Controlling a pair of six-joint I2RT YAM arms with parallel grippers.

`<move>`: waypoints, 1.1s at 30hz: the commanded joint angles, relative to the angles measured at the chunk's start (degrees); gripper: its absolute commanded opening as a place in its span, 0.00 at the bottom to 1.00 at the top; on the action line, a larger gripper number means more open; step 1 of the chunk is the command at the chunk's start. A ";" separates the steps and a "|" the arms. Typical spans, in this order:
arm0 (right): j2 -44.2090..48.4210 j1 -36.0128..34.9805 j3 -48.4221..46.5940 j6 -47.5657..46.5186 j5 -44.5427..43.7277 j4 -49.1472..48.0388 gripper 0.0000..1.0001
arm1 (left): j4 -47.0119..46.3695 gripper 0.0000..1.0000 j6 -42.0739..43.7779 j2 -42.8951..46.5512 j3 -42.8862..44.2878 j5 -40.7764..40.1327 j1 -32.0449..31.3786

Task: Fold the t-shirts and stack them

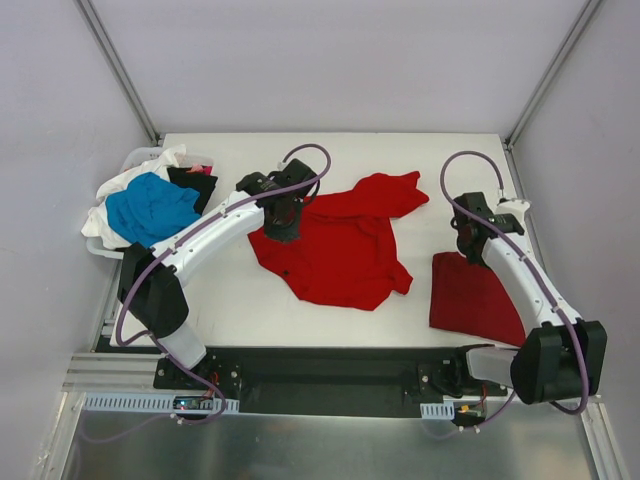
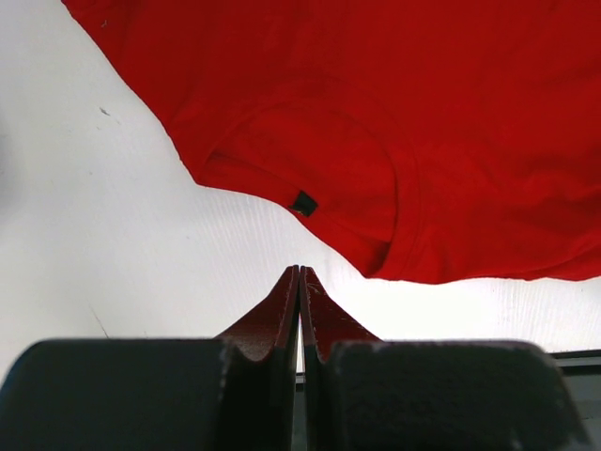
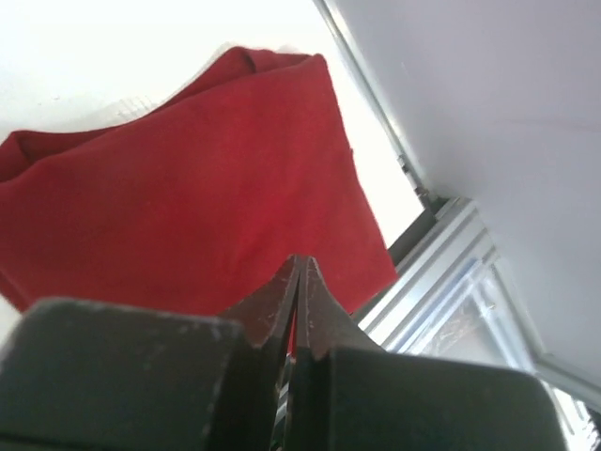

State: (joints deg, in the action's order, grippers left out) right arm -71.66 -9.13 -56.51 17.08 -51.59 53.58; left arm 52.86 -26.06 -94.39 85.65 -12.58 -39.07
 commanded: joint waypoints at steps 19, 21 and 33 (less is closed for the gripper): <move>10.32 14.83 19.42 -3.47 68.27 -30.82 0.01 | 0.22 0.00 3.04 2.10 -0.65 -1.22 -0.39; 10.75 15.28 21.00 -1.19 67.95 -29.86 0.01 | 0.22 0.00 3.04 2.02 -0.48 -1.22 -0.48; 5.48 22.39 18.80 -4.95 59.50 -22.29 0.01 | 0.31 0.00 2.25 0.17 1.36 0.71 -0.48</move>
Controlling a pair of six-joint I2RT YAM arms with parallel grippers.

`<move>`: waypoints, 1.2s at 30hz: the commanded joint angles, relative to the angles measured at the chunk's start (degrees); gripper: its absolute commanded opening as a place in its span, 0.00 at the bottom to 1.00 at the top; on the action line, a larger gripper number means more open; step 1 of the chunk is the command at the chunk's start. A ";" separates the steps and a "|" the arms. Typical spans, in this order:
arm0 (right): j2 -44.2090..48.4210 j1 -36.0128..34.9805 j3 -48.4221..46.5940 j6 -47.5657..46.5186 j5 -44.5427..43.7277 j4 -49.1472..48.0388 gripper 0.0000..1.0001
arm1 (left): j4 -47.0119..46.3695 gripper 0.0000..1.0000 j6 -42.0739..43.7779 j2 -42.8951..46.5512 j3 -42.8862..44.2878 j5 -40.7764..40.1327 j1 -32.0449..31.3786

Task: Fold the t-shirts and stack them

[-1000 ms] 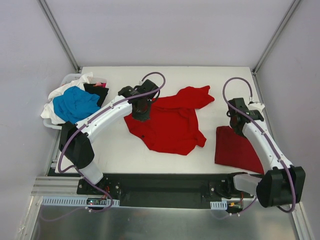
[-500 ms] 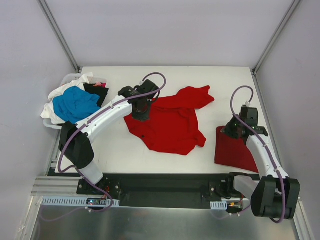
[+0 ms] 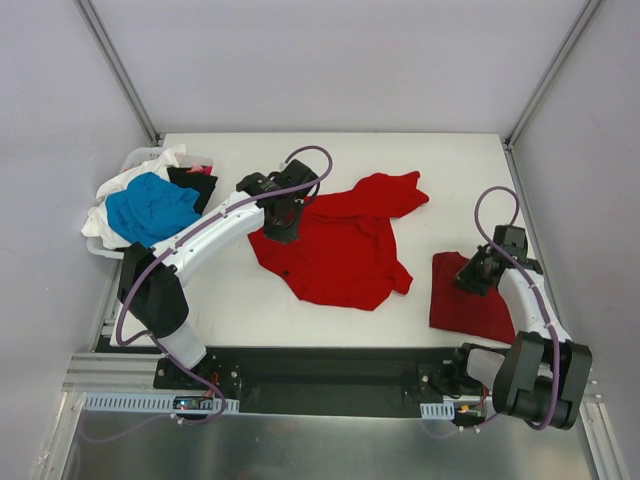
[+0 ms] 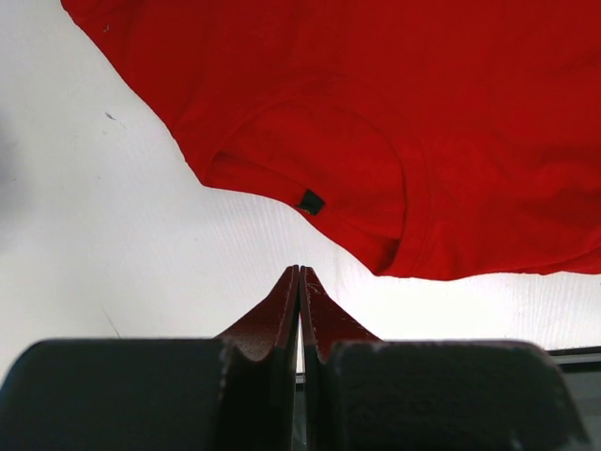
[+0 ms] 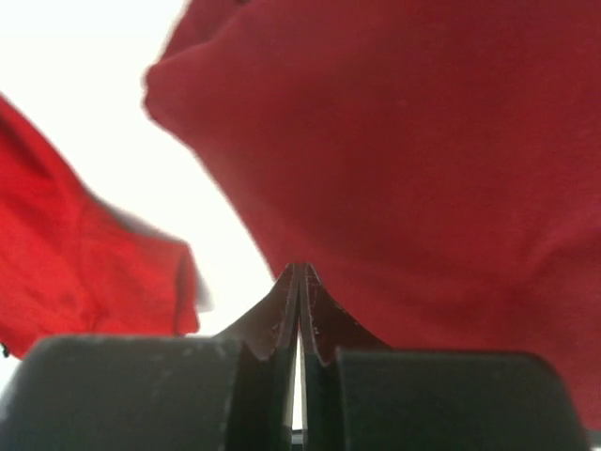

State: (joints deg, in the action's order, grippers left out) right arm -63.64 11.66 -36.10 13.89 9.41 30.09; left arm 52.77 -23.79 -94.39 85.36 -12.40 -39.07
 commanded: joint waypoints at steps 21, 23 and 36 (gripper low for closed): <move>-1.93 10.30 7.53 3.95 4.92 9.46 0.01 | 0.49 0.00 -0.29 -3.25 6.22 0.98 -0.39; -0.10 15.04 6.83 2.90 3.43 11.83 0.01 | 0.31 0.00 -0.47 -3.52 6.57 1.41 -0.48; 0.62 25.60 5.51 3.42 4.73 12.99 0.01 | 0.66 0.00 -0.73 -3.96 6.92 2.03 -0.48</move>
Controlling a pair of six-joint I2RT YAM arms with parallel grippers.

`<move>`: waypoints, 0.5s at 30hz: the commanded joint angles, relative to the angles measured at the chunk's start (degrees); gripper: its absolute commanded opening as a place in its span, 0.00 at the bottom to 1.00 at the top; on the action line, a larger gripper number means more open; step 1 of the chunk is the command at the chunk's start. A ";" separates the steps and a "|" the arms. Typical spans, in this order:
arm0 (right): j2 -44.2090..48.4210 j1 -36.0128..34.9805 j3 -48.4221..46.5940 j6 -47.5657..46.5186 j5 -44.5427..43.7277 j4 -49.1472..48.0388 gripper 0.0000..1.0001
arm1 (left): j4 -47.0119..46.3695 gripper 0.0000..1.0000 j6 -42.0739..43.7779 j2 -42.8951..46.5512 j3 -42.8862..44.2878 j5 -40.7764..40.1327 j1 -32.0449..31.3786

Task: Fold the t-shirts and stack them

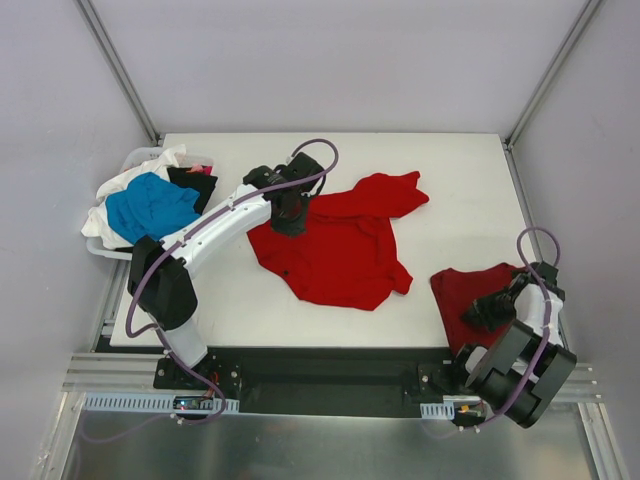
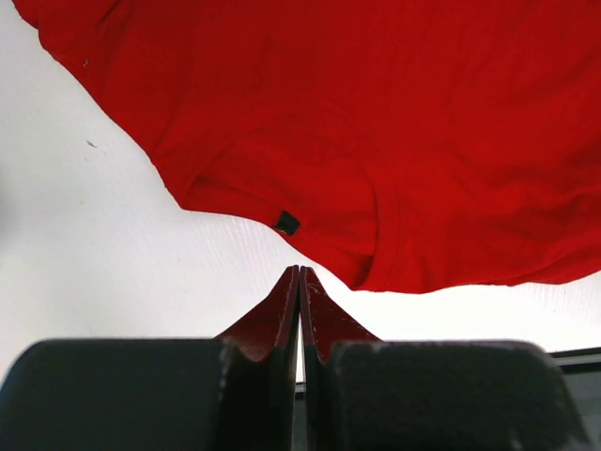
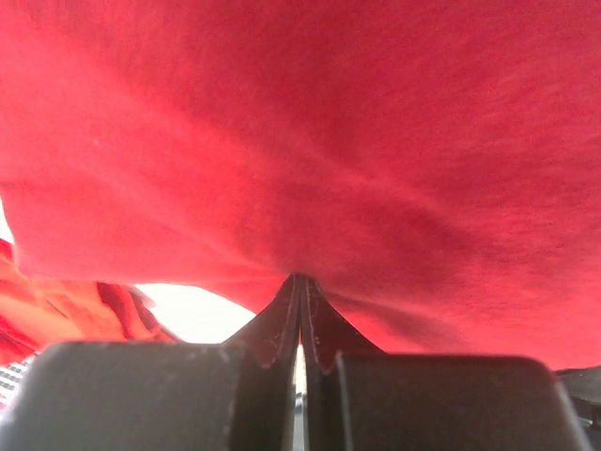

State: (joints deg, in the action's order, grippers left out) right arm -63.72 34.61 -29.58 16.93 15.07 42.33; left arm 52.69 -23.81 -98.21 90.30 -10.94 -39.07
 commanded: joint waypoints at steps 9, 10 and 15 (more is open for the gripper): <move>-9.74 5.20 -6.53 5.75 1.81 -8.48 0.01 | 1.10 0.00 -0.53 0.91 1.02 1.01 -0.48; -10.71 5.64 -7.15 6.10 1.11 -9.53 0.01 | 1.19 0.00 -0.53 1.09 0.84 0.83 -0.48; -15.20 7.32 -9.44 7.59 1.19 -12.09 0.01 | 1.28 0.00 0.08 2.41 -0.57 -0.13 -0.48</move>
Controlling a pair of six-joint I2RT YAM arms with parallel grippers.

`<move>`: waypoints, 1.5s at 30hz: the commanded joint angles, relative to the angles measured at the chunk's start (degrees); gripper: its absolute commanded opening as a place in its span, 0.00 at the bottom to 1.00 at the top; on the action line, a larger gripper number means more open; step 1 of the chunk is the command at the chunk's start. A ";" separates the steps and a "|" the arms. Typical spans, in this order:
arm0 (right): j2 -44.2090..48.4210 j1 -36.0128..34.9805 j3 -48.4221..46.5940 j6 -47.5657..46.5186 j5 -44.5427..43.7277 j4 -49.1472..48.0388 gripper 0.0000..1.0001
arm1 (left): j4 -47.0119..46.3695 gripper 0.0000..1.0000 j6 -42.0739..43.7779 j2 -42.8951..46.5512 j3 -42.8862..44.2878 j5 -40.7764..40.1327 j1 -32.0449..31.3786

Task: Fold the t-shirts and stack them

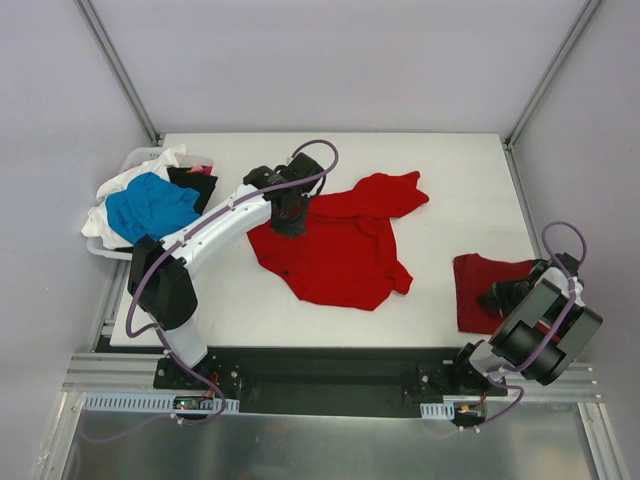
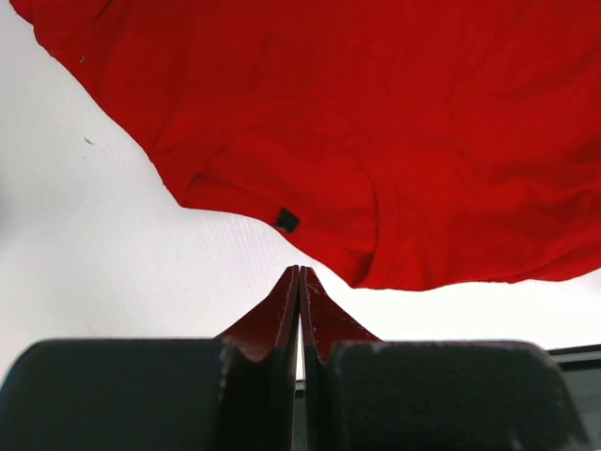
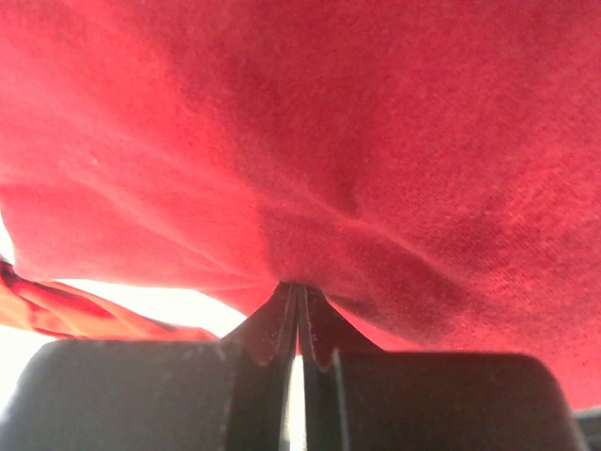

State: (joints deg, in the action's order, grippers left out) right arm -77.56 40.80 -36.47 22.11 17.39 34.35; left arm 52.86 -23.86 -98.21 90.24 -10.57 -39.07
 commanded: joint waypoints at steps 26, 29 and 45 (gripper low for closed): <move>-5.14 -51.76 -42.46 -9.28 -9.90 20.24 1.00 | 9.99 0.95 -6.02 -1.62 5.96 -0.34 3.02; -11.10 -58.28 -43.42 -9.28 -9.14 18.91 1.00 | 6.30 0.99 -4.54 -4.60 0.31 3.08 4.52; -29.15 -65.49 -51.88 -11.12 -12.46 19.62 0.99 | -3.02 0.60 -1.10 -13.67 -3.65 9.51 18.50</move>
State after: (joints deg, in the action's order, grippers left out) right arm -107.53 -24.93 -89.41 10.87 6.26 52.25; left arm 51.37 -26.26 -113.21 89.17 -3.40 -19.75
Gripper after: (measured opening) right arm 0.996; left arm 0.689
